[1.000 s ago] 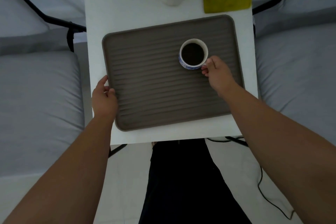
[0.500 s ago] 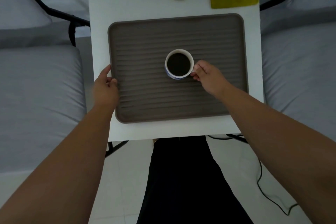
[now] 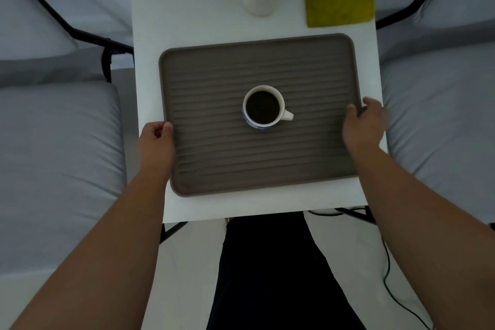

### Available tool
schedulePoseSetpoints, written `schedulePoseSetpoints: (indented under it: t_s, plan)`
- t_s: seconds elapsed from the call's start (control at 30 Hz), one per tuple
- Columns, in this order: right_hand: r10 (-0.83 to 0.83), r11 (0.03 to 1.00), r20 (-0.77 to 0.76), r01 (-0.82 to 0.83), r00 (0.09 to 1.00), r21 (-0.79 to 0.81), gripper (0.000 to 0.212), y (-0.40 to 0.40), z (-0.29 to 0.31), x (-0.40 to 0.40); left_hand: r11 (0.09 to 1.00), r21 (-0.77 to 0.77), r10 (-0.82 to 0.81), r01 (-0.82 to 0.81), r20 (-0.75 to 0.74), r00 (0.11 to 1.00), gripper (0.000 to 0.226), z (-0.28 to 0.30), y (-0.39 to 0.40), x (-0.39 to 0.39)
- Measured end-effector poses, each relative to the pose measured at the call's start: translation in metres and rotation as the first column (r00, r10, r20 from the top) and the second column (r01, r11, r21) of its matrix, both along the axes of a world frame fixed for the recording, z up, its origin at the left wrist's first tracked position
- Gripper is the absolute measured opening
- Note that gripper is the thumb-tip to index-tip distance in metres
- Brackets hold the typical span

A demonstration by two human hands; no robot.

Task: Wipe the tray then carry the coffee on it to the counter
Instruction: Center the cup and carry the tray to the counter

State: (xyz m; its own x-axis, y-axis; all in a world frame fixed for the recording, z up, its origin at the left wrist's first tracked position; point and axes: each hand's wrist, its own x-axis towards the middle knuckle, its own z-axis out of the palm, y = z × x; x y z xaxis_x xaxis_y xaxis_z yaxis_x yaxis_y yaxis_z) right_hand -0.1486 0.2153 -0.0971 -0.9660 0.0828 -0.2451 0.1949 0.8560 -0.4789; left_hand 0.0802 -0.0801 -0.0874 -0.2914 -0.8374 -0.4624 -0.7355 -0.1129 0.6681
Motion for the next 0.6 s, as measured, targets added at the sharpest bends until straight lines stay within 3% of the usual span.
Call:
schedulePoseSetpoints:
  t_s: [0.1,0.23,0.6]
  plan:
    - [0.053,0.997,0.011,-0.054,0.999,0.052,0.043,0.005,-0.006,0.007,0.999,-0.032,-0.011,0.012,0.031,0.999,0.03,0.001,0.002,-0.001]
    - [-0.031,0.998,0.001,0.031,1.0,-0.048,0.036,0.005,-0.007,0.007,0.998,-0.068,0.015,-0.012,0.051,0.999,0.031,0.0,0.004,-0.001]
    - [0.028,0.991,-0.011,-0.029,1.0,-0.129,0.033,0.007,0.013,0.019,0.976,-0.211,0.047,-0.046,0.001,0.999,0.03,0.013,-0.005,0.018]
